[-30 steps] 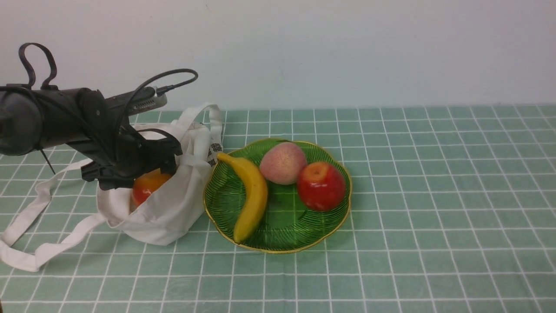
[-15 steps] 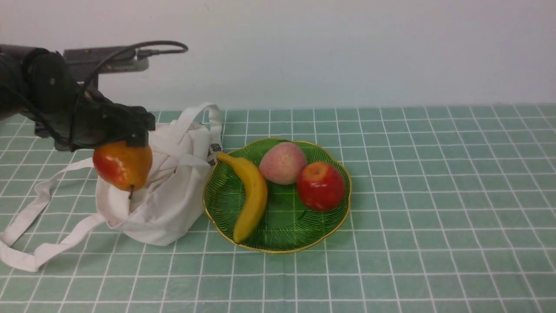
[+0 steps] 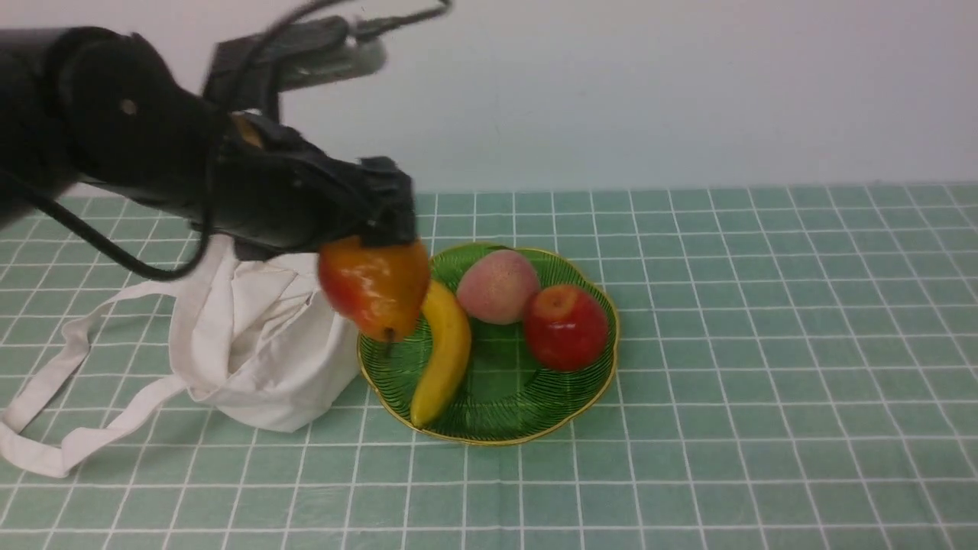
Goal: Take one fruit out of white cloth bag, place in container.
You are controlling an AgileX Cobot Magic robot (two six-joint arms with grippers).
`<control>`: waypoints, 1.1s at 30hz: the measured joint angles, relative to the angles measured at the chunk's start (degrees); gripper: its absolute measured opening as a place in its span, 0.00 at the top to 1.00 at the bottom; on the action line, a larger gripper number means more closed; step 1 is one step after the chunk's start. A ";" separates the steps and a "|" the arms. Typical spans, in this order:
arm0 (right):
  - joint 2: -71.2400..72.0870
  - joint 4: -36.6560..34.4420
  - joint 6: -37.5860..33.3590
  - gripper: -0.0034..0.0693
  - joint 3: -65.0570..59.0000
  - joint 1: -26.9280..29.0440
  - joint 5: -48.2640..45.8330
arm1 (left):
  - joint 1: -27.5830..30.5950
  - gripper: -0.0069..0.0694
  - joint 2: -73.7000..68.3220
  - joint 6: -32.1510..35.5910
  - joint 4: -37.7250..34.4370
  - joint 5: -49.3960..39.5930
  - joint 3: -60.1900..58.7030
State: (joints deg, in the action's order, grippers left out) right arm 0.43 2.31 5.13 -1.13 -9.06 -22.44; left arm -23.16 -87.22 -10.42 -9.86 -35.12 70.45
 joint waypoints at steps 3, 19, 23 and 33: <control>0.00 0.00 0.00 0.97 0.00 0.00 0.00 | -4.77 0.14 -3.47 1.75 -0.35 4.18 0.00; 0.00 0.00 0.00 0.97 0.00 0.00 0.00 | -8.87 0.03 -16.24 2.04 -0.30 16.13 -0.01; 0.00 0.00 0.00 0.97 0.00 0.00 0.00 | -8.87 0.01 -16.24 2.04 -0.30 17.26 -0.01; 0.00 0.00 0.00 0.97 0.00 0.00 0.00 | -8.87 0.18 -11.67 1.05 -1.22 11.77 -0.07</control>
State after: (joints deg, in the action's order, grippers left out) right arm 0.43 2.31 5.13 -1.13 -9.06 -22.44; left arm -32.03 -98.89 -9.37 -11.08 -23.35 70.38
